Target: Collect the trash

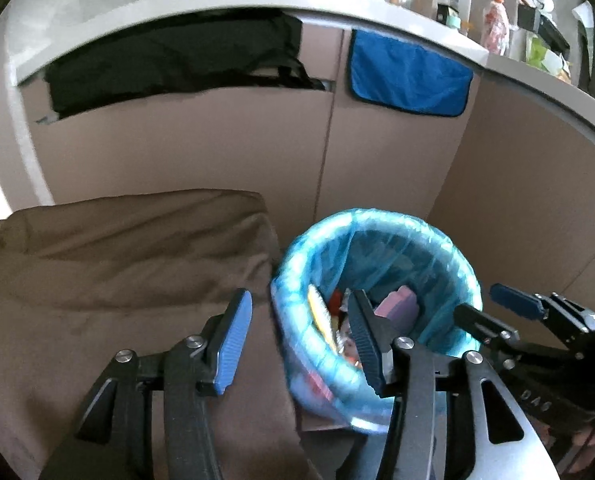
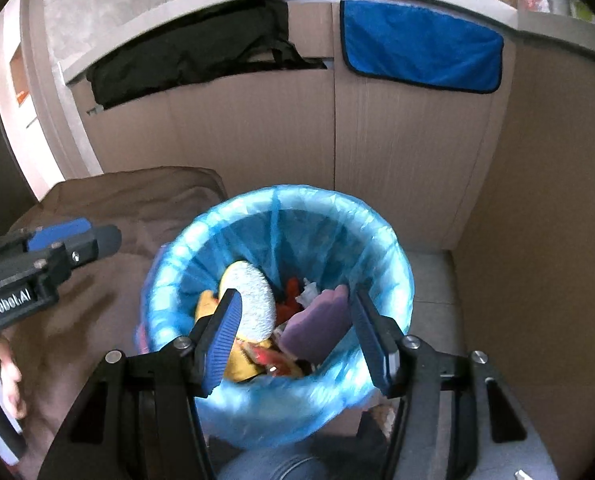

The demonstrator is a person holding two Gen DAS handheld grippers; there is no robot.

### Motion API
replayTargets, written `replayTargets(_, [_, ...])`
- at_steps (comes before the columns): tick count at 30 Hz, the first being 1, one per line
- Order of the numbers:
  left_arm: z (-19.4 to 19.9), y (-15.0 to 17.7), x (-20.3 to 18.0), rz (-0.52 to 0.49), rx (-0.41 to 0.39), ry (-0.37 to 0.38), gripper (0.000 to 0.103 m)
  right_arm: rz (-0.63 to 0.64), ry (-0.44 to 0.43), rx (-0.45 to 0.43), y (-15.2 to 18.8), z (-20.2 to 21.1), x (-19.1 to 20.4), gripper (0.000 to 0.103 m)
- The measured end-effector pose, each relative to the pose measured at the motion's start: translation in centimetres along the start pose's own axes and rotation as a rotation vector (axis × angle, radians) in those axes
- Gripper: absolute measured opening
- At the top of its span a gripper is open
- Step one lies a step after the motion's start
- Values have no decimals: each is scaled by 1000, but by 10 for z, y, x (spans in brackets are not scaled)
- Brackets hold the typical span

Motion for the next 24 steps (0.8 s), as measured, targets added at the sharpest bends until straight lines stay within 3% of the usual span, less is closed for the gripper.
replayTargets(9, [99, 87, -13, -7, -92, -80, 51, 12, -15, -110, 64, 83, 32, 54])
replayTargets(17, [171, 164, -27, -53, -70, -139, 52, -20, -39, -181, 142, 161, 41, 54])
replayTargets(19, [185, 175, -26, -69, -78, -207, 52, -28, -40, -209, 162, 178, 43, 54])
replayTargets(22, [216, 177, -19, -100, -146, -379, 52, -17, -28, -230, 179, 191, 47, 54])
replayTargets(24, [237, 174, -15, -74, -220, -397, 52, -23, -41, -236, 188, 198, 50, 54])
Point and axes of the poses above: each gripper's, at about its wrist camera, not at the fingertips, and z roughly against the way its jaws point, x to its left, y to its underside, the point moved 9 cm from there along -z, roughly the way its jaws point, and after that the axes turned 11 degrees about -z, right-handed, at the moved point
